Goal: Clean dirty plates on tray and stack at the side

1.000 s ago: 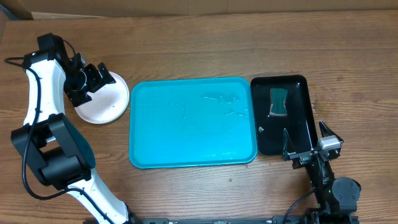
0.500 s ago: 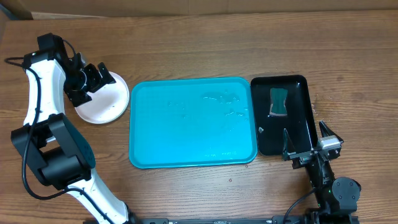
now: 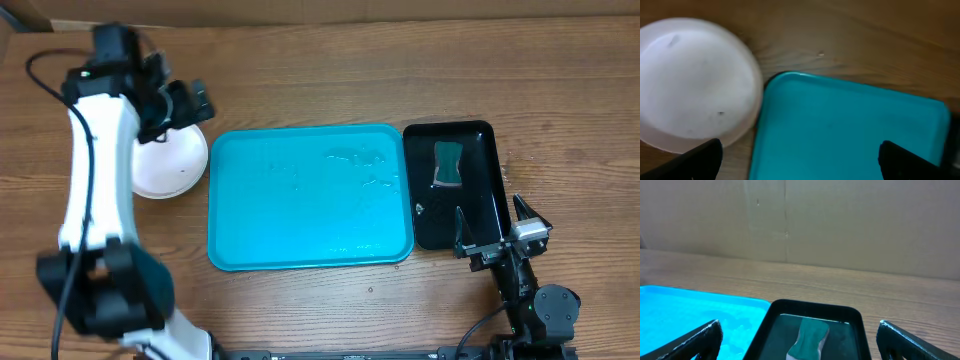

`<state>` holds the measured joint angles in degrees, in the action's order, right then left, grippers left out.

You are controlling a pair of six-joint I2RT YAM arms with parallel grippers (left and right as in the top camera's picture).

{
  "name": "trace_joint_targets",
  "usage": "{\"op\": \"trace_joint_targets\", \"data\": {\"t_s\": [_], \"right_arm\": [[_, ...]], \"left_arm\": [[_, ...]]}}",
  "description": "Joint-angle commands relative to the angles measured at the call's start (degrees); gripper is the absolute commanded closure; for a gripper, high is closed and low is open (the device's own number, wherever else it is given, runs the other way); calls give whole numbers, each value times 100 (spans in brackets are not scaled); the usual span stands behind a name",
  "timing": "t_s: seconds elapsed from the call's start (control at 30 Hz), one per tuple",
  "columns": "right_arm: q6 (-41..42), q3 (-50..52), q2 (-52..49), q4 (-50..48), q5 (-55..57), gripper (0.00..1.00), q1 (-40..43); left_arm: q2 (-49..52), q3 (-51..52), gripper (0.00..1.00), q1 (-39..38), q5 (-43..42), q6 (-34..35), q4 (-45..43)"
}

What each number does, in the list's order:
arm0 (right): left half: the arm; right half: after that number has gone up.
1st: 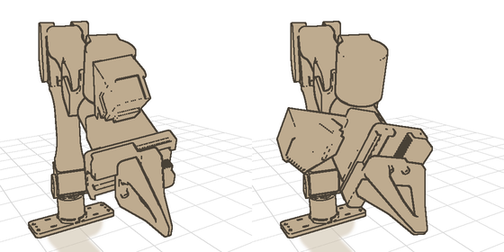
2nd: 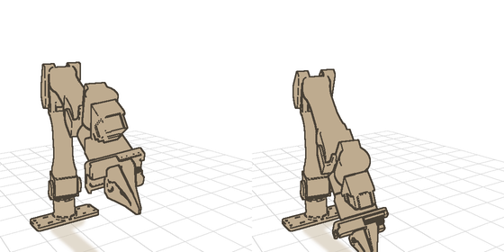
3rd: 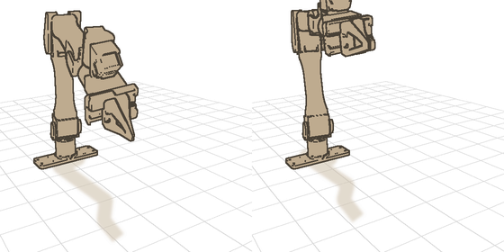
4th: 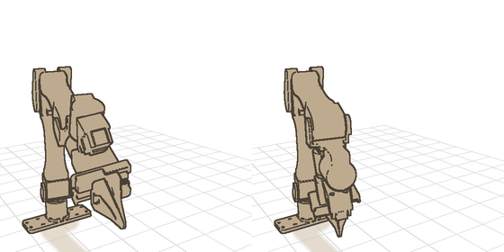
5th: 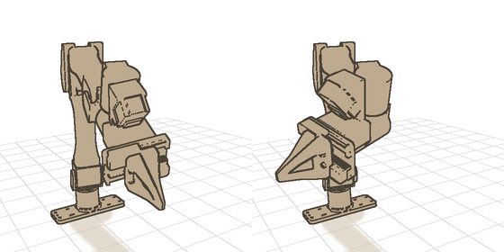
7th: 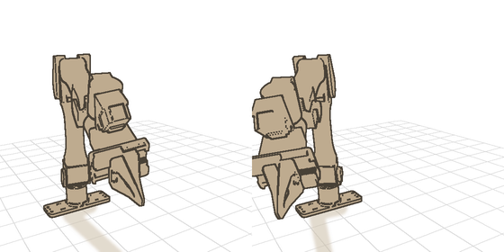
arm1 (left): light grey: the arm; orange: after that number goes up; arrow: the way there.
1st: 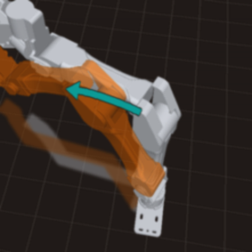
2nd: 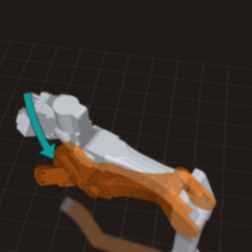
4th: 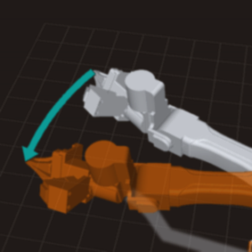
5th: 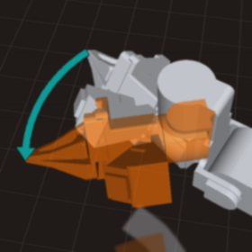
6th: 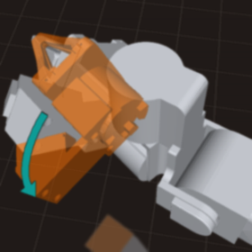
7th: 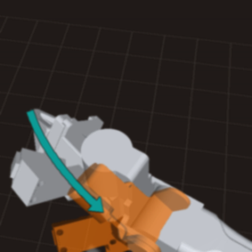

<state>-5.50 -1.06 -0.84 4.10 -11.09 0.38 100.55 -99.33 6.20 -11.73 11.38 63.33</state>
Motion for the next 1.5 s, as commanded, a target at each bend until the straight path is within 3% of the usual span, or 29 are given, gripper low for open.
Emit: {"op": "trace_joint_targets", "data": {"t_s": [0.0,0.17,0.43,0.77,0.9,1.03,1.3,1.47], "right_arm": [[59,61,68,-28,79,0,0],[59,59,68,-28,79,0,0],[59,61,68,-28,79,0,0],[59,59,68,-28,79,0,0],[59,59,68,-28,79,0,0],[59,59,68,-28,79,0,0],[59,59,68,-28,79,0,0],[59,59,68,-28,79,0,0]], "left_arm": [[-973,-2,0,-428,140,-129,4],[-1967,-2,0,-970,140,-129,7],[-3025,358,0,-992,378,-240,9],[-4850,2850,0,-955,595,-240,-22],[-5829,4096,0,-798,595,-236,-459],[-6957,5331,0,-710,588,-214,-1561],[-8905,7624,0,-647,575,-195,-5567],[-9392,8540,0,-643,577,-151,-7289]]}}
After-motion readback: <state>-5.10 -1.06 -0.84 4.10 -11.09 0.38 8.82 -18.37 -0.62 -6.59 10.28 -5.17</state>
